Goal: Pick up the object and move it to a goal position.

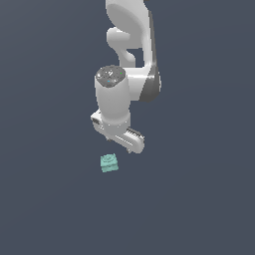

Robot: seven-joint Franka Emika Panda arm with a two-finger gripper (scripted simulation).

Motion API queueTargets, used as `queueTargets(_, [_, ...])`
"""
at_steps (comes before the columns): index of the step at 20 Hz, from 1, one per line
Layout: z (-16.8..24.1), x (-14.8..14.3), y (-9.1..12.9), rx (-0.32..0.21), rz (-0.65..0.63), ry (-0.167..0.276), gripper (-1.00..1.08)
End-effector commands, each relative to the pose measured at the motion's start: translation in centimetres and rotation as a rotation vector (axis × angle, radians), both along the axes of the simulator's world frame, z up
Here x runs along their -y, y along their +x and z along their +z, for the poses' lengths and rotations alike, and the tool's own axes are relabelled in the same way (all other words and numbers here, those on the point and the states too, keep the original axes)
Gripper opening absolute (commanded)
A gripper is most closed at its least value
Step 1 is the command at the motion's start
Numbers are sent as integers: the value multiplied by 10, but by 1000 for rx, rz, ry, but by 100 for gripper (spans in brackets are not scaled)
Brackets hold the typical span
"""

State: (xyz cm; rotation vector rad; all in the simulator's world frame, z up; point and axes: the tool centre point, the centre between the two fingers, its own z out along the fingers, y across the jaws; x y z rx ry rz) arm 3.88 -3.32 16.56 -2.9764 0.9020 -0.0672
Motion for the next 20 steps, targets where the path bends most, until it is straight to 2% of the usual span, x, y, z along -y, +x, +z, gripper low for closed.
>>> queueTargets(1, [-7, 5, 2, -7, -79, 4, 100])
queueTargets(20, [-53, 37, 17, -47, -630, 8, 100])
